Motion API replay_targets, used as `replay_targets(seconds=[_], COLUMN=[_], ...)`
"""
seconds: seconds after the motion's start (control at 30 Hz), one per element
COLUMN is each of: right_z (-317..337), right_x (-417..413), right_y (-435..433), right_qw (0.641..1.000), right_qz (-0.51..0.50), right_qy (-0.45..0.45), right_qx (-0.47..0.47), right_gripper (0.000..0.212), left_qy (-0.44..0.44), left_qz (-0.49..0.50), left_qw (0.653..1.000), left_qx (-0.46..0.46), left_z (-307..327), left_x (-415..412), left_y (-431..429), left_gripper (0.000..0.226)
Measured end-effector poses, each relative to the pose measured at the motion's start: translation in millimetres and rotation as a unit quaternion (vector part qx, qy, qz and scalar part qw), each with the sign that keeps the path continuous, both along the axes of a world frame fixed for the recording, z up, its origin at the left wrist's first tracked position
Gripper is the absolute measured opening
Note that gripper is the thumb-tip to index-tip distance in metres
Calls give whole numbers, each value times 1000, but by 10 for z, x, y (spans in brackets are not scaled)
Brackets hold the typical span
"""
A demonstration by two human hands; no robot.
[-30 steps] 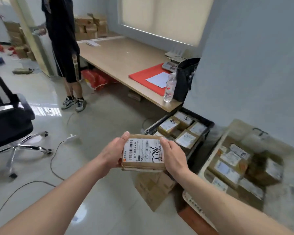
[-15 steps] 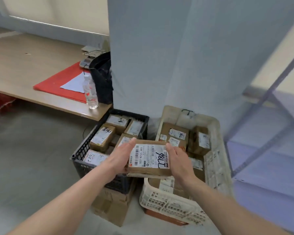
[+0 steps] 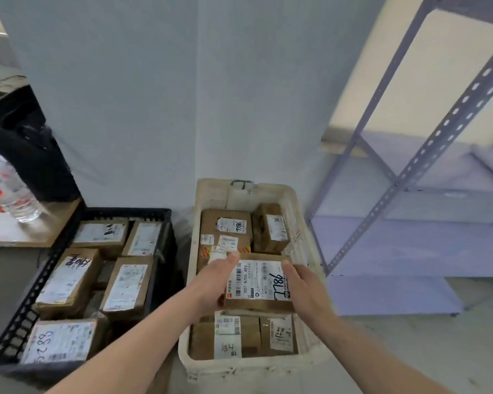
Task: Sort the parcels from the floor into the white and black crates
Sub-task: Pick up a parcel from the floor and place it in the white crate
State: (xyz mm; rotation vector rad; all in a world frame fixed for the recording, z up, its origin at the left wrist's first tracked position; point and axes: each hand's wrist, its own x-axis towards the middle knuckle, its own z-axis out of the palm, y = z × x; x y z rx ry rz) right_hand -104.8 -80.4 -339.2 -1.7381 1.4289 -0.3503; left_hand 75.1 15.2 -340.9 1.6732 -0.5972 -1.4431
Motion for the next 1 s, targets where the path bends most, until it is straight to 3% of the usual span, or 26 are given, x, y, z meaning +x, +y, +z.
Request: replay_targets(seconds=[0.17, 0.3, 0.43, 0.53, 0.67, 0.77, 0.93, 1.0], right_z=[-209, -363, -557, -768, -946, -1083, -1388, -1524], right_x=[-66, -122, -164, -162, -54, 109, 382, 437], right_y=[-492, -971, -1501, -1870, -2253, -2492, -2787, -2867], right_qw=[999, 998, 991, 977, 956, 937, 898, 878], right_qz=[4, 33, 108, 172, 238, 285, 365, 394], right_qy=[27, 37, 55, 113, 168, 198, 246, 271], right_qx=[26, 39, 56, 50, 42, 27, 3, -4], right_gripper=[65, 52, 25, 28, 28, 39, 30, 42], left_qy=[29, 47, 41, 66, 103, 143, 235, 271], left_qz=[27, 45, 72, 129, 190, 245, 328, 349], left_qw=[999, 997, 995, 986, 970, 951, 906, 889], left_qx=[22, 45, 63, 78, 110, 125, 128, 123], left_z=[-162, -268, -462, -637, -859, -1046, -1371, -1508], left_x=[-72, -198, -378, -517, -684, -768, -902, -976], left_y=[-472, -869, -1227, -1465, -1714, -1874, -2092, -2153], left_gripper=[49, 51, 52, 51, 53, 53, 51, 52])
